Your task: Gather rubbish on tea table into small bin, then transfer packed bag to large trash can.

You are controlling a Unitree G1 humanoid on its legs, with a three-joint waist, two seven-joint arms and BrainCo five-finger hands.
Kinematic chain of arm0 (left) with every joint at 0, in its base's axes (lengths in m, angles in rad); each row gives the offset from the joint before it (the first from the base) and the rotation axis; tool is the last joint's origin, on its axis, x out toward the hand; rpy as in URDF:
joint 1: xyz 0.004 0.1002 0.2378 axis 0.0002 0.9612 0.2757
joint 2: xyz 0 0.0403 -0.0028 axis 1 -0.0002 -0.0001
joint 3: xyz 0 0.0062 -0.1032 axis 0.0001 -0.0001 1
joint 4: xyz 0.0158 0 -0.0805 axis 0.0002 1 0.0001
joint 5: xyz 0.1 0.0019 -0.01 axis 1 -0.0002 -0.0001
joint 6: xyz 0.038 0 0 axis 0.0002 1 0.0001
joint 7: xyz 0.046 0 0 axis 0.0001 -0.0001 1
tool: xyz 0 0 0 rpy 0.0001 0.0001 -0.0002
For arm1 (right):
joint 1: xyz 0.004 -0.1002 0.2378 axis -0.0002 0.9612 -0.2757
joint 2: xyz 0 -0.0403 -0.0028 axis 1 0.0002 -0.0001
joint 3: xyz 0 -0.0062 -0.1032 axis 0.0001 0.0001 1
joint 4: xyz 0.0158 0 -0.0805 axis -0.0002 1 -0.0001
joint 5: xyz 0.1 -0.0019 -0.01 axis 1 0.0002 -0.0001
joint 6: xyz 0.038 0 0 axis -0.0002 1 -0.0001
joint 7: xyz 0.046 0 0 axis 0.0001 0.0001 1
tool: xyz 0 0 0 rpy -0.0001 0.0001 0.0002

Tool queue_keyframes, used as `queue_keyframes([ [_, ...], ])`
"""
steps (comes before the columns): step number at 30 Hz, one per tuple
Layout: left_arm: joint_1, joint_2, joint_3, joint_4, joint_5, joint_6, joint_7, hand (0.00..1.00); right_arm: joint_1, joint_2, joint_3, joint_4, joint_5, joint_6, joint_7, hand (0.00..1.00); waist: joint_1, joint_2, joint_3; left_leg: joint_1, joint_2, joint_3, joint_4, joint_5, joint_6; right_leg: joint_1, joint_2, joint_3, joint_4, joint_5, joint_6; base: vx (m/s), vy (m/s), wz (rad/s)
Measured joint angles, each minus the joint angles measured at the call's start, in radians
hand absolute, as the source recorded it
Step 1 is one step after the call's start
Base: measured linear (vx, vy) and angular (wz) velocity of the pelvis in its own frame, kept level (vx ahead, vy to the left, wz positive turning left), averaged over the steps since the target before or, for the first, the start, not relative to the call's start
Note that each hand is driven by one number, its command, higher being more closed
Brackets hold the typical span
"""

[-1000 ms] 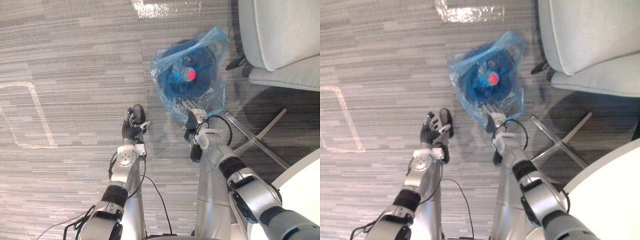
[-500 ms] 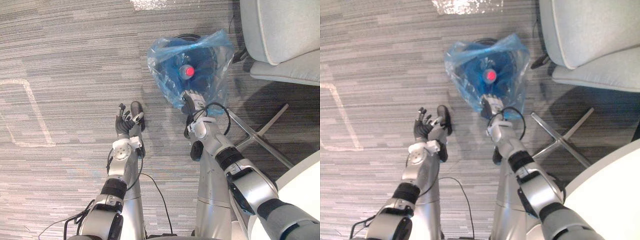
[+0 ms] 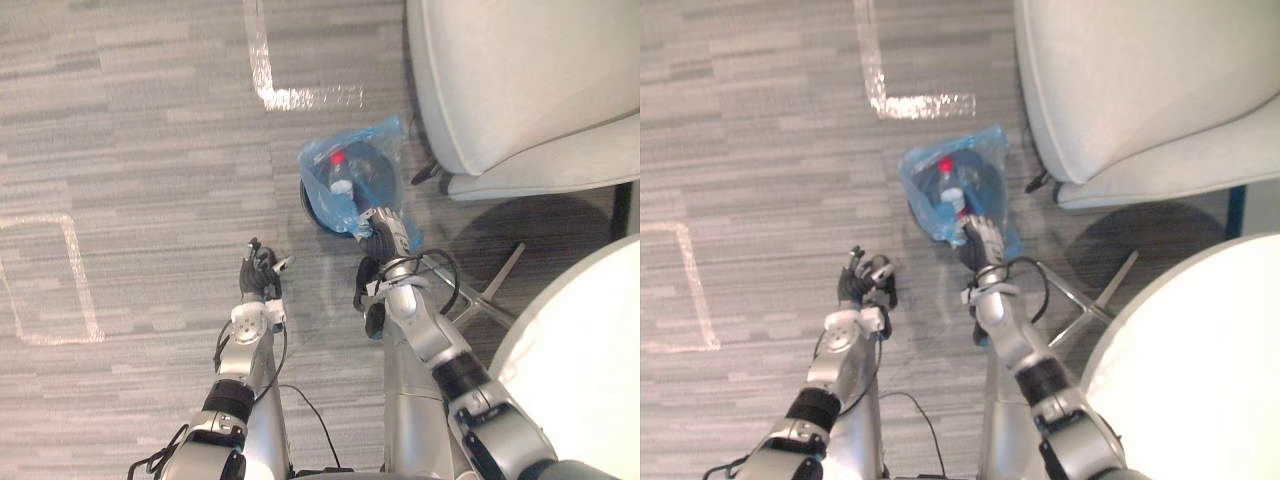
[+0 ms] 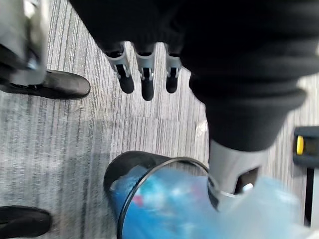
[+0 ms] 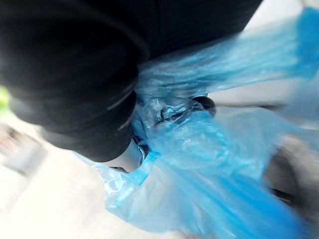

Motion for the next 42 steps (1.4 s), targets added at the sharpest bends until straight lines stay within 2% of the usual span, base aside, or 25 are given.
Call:
queue_keyframes([
  [2, 0.059, -0.001, -0.002, 0.006, 0.014, 0.01, -0.005, 0.0, 0.073, 0.0, 0.016, -0.103, 0.029, -0.008, 0.015, 1.0, -0.001, -0.019, -0.012, 0.105, 0.004, 0.017, -0.027, -0.013, -0.004, 0.106, 0.006, 0.008, -0.048, 0.002, 0.004, 0.12, 0.044, -0.13],
  [3, 0.108, 0.0, -0.001, 0.021, 0.029, 0.017, -0.007, 0.0, 0.153, 0.003, 0.017, -0.202, 0.036, -0.016, 0.032, 1.0, -0.006, -0.035, -0.037, 0.183, 0.006, 0.023, -0.05, -0.022, -0.011, 0.191, 0.011, 0.007, -0.092, 0.004, 0.006, 0.11, 0.043, -0.06],
  [6, 0.162, 0.004, 0.003, 0.055, 0.04, 0.026, -0.019, 0.0, 0.23, 0.005, 0.018, -0.292, 0.068, -0.034, 0.042, 1.0, -0.009, -0.059, -0.064, 0.291, 0.005, 0.039, -0.094, -0.033, -0.007, 0.301, 0.014, 0.008, -0.154, 0.006, 0.009, 0.13, 0.05, -0.02],
  [9, 0.227, 0.003, 0.004, 0.113, 0.067, 0.03, -0.025, 0.0, 0.309, 0.031, 0.022, -0.349, 0.087, -0.063, 0.051, 1.0, -0.015, -0.079, -0.122, 0.43, -0.01, 0.064, -0.175, -0.029, -0.013, 0.437, 0.01, 0.013, -0.246, 0.026, 0.013, 0.16, 0.043, -0.01],
  [12, 0.26, -0.005, 0.011, 0.193, 0.088, 0.035, -0.029, 0.0, 0.358, 0.061, 0.023, -0.348, 0.114, -0.071, 0.077, 1.0, -0.015, -0.077, -0.176, 0.554, -0.028, 0.087, -0.258, -0.02, -0.018, 0.563, 0.011, 0.029, -0.362, 0.058, 0.021, 0.2, 0.054, -0.12],
  [13, 0.265, -0.002, 0.01, 0.238, 0.1, 0.046, -0.043, 0.0, 0.36, 0.06, 0.025, -0.336, 0.125, -0.073, 0.1, 1.0, -0.022, -0.073, -0.2, 0.607, -0.038, 0.096, -0.308, -0.009, -0.018, 0.629, 0.012, 0.036, -0.44, 0.091, 0.027, 0.11, 0.046, -0.09],
  [17, 0.288, 0.003, -0.007, 0.238, 0.127, 0.048, -0.045, 0.0, 0.352, 0.038, 0.024, -0.298, 0.167, -0.08, 0.149, 1.0, -0.034, -0.072, -0.223, 0.716, -0.064, 0.131, -0.403, 0.014, -0.017, 0.741, 0.008, 0.068, -0.58, 0.149, 0.038, 0.11, 0.056, -0.14],
  [19, 0.29, 0.018, -0.037, 0.216, 0.131, 0.047, -0.046, 0.0, 0.355, 0.026, 0.02, -0.272, 0.201, -0.081, 0.173, 1.0, -0.041, -0.06, -0.242, 0.746, -0.076, 0.135, -0.432, 0.023, -0.016, 0.773, 0.005, 0.073, -0.613, 0.161, 0.044, 0.06, 0.02, -0.11],
  [23, 0.313, 0.045, -0.086, 0.027, 0.147, 0.042, -0.049, 0.0, 0.357, -0.039, 0.02, -0.248, 0.269, -0.082, 0.231, 1.0, -0.046, -0.041, -0.265, 0.803, -0.092, 0.142, -0.484, 0.036, -0.013, 0.819, -0.001, 0.085, -0.655, 0.178, 0.045, 0.02, 0.009, -0.05],
  [27, 0.348, 0.075, -0.121, -0.21, 0.145, 0.007, -0.066, 0.0, 0.358, -0.087, 0.02, -0.243, 0.32, -0.085, 0.278, 1.0, -0.047, -0.034, -0.304, 0.852, -0.104, 0.142, -0.538, 0.052, -0.014, 0.844, -0.002, 0.098, -0.67, 0.18, 0.046, 0.0, 0.0, -0.07],
  [30, 0.348, 0.095, -0.151, -0.325, 0.145, -0.014, -0.07, 0.0, 0.357, -0.108, 0.023, -0.207, 0.342, -0.098, 0.31, 1.0, -0.048, -0.028, -0.314, 0.888, -0.115, 0.142, -0.569, 0.061, -0.013, 0.867, -0.006, 0.104, -0.677, 0.181, 0.046, 0.0, 0.012, -0.05],
  [35, 0.348, 0.152, -0.188, -0.436, 0.145, -0.047, -0.105, 0.0, 0.349, -0.16, 0.032, -0.195, 0.387, -0.097, 0.354, 1.0, -0.053, -0.018, -0.334, 0.92, -0.131, 0.155, -0.616, 0.079, -0.007, 0.873, -0.014, 0.122, -0.687, 0.188, 0.053, 0.0, 0.021, -0.08],
  [42, 0.342, 0.224, -0.278, -0.459, 0.167, -0.061, -0.141, 0.0, 0.278, -0.202, 0.098, -0.196, 0.46, -0.098, 0.392, 1.0, -0.064, -0.019, -0.352, 0.975, -0.14, 0.195, -0.664, 0.087, -0.007, 0.883, -0.013, 0.165, -0.689, 0.19, 0.055, 0.0, 0.015, -0.18],
])
